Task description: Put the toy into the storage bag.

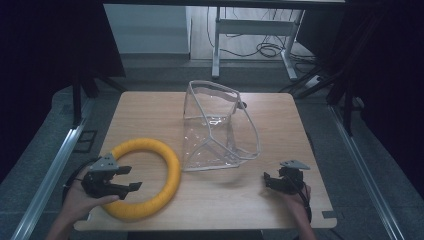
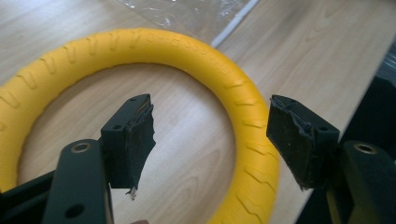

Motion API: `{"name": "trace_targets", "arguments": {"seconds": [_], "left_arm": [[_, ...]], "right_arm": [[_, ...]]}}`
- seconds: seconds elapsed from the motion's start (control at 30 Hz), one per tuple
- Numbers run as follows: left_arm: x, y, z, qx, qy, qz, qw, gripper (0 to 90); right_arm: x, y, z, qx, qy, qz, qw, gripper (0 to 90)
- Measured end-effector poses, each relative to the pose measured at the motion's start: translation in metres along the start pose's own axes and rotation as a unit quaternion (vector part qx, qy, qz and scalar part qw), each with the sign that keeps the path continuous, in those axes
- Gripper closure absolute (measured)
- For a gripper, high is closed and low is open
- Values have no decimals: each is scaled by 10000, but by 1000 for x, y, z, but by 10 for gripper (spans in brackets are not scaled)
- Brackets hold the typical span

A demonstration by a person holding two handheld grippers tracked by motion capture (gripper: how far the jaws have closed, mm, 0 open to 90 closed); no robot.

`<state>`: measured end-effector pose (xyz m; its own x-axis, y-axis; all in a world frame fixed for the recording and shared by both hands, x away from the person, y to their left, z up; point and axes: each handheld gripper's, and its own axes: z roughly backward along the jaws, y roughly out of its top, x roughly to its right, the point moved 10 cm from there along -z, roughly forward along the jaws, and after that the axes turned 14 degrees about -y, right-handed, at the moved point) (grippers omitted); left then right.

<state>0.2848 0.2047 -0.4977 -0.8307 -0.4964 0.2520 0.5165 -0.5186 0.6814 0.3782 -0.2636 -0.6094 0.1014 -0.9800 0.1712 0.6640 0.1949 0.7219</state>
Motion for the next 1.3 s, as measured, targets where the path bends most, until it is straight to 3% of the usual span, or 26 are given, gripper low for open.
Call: {"name": "trace_targets", "arguments": {"seconds": [0.27, 0.47, 0.67, 0.83, 1.03, 1.3], "left_arm": [[6, -8, -6, -289, -167, 5, 9994, 343], [14, -18, -18, -813, -344, -97, 9960, 363], [24, -32, -35, -1619, -497, -345, 9850, 362], [28, -40, -47, -1943, -570, -390, 9785, 361], [26, -53, -60, -2416, -472, -455, 9682, 359], [24, -60, -73, -2766, -307, -504, 9592, 358]], "right_arm": [[0, 0, 0, 11, -8, -9, 10000, 152], [0, 0, 0, 13, -11, -15, 10000, 155], [1, 0, 0, 19, -14, 4, 10000, 155], [1, 0, 0, 28, -12, -3, 10000, 155], [1, 0, 0, 29, -11, -1, 10000, 156], [0, 0, 0, 38, -12, 6, 10000, 160]]}}
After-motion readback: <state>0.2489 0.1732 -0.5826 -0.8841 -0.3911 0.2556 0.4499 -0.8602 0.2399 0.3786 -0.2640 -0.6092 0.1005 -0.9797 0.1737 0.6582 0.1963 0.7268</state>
